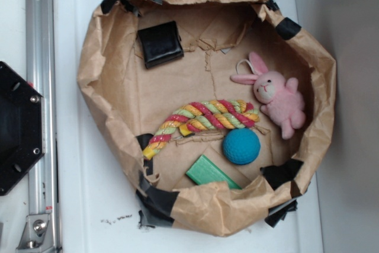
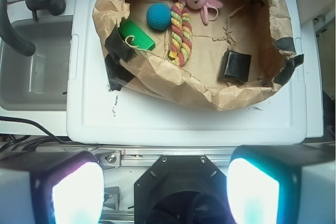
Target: Grab the black box.
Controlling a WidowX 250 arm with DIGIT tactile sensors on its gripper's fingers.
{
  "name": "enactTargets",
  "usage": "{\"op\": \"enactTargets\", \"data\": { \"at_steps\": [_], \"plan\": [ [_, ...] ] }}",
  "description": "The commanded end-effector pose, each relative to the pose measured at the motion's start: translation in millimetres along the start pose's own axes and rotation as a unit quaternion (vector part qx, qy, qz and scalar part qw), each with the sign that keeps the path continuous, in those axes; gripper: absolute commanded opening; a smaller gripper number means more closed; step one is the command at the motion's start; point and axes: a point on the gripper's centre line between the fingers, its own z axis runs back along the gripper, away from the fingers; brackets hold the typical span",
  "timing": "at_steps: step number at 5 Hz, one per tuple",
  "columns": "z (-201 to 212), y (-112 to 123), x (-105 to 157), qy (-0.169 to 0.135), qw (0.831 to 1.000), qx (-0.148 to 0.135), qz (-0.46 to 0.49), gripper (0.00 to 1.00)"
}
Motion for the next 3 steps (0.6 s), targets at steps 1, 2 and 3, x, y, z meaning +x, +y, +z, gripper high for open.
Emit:
{"op": "enactTargets", "data": {
  "at_steps": [1, 2, 3],
  "plan": [
    [0.0, 0.0, 0.0, 0.0, 1.0, 0.0, 0.0, 1.0],
    [-47.9, 22.7, 45.5, 0.008, 0.999, 0.017, 0.034, 1.0],
    [-92.1, 37.5, 88.1, 0.018, 0.999, 0.001, 0.028, 1.0]
  ]
}}
